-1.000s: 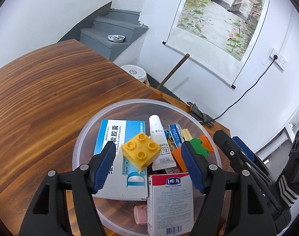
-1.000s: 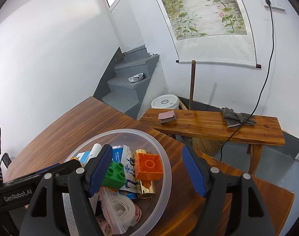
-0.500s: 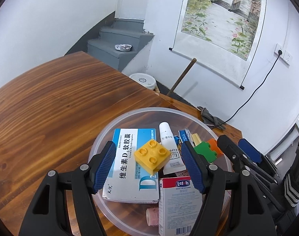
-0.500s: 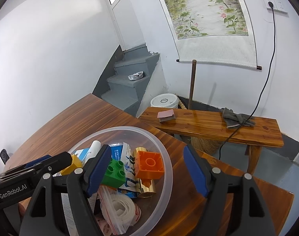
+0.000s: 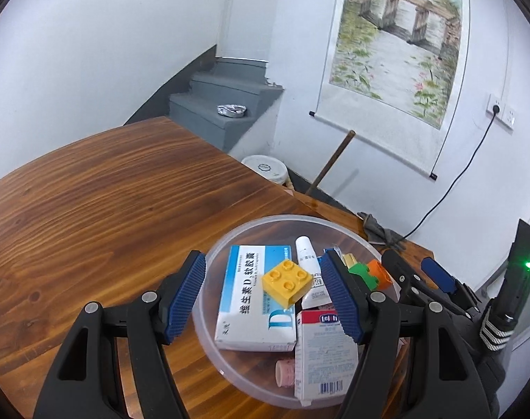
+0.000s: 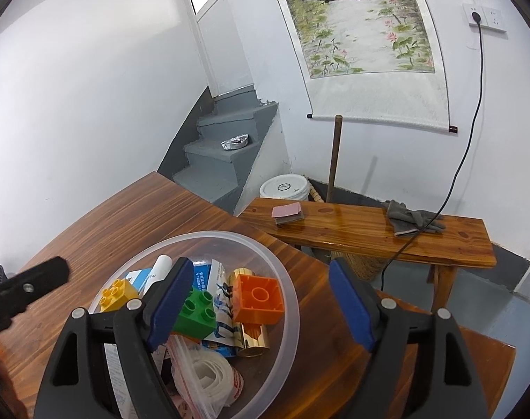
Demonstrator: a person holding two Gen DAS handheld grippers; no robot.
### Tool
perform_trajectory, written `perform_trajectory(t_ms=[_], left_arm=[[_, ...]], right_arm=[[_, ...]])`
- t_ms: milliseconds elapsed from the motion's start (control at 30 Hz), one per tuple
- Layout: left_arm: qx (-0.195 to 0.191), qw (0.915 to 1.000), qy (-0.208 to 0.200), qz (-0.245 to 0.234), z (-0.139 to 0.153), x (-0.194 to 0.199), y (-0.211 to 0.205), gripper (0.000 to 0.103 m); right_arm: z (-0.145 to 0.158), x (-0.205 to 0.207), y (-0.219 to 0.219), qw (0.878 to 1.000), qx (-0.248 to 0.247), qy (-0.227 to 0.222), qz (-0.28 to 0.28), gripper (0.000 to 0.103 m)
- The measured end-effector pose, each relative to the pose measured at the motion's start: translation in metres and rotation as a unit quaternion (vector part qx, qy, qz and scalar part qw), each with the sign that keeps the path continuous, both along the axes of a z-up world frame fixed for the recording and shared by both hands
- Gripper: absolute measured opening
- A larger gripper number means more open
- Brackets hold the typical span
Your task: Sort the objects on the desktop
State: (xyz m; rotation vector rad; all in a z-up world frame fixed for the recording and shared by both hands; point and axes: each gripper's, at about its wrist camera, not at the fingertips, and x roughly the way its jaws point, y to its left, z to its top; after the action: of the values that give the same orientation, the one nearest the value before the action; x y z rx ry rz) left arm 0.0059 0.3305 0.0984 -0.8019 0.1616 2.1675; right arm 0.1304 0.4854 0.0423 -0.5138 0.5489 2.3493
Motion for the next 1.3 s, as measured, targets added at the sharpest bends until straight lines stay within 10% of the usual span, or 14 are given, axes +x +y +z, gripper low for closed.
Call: perform_trajectory(t_ms=[733, 1300], left_arm=[[-0.002, 0.9994, -0.015, 0.031, 0.006, 0.005, -0.075, 0.086], [-0.034, 0.9936, 0.100, 0.041, 0.051, 0.072, -0.091, 0.086]], right_arm=[[0.002, 0.049, -0.011, 0.993, -0.014, 0.027, -0.113, 0.087], [0.039, 0.051, -0.134, 0.991, 0.053, -0.111, 0.045, 0.103]])
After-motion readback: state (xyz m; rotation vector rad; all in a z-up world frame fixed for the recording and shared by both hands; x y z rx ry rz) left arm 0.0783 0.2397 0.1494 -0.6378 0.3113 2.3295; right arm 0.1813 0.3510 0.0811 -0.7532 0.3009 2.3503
